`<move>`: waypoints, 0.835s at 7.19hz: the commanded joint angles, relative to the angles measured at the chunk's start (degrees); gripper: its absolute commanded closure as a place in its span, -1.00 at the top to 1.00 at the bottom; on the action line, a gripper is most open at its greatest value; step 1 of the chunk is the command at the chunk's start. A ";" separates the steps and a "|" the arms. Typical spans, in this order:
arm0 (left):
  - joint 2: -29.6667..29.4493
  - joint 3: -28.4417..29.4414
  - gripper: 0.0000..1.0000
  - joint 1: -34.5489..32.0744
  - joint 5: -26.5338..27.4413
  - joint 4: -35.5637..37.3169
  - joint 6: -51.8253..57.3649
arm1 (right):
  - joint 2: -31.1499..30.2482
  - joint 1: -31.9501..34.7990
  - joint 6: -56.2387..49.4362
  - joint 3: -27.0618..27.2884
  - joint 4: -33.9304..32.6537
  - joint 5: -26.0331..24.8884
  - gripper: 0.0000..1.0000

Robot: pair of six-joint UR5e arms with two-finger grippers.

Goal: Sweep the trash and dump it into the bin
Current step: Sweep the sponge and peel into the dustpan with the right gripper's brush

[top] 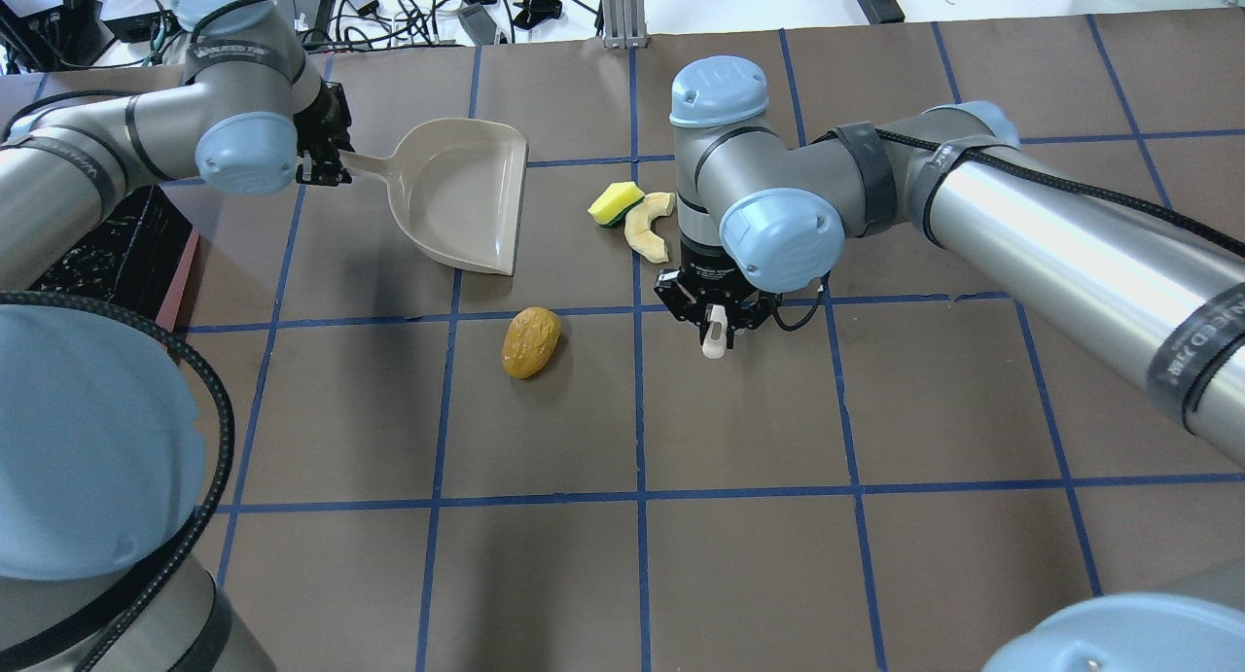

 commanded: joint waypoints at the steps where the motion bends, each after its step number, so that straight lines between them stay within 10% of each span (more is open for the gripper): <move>1: -1.41 1.58 -1.00 -2.80 2.57 -0.43 -3.62 | 0.85 2.06 0.05 -0.29 -3.45 2.25 -1.00; 6: -2.30 1.67 -1.00 -2.89 2.84 -0.17 -3.97 | 12.16 10.74 -4.78 -11.93 -13.05 8.58 -1.00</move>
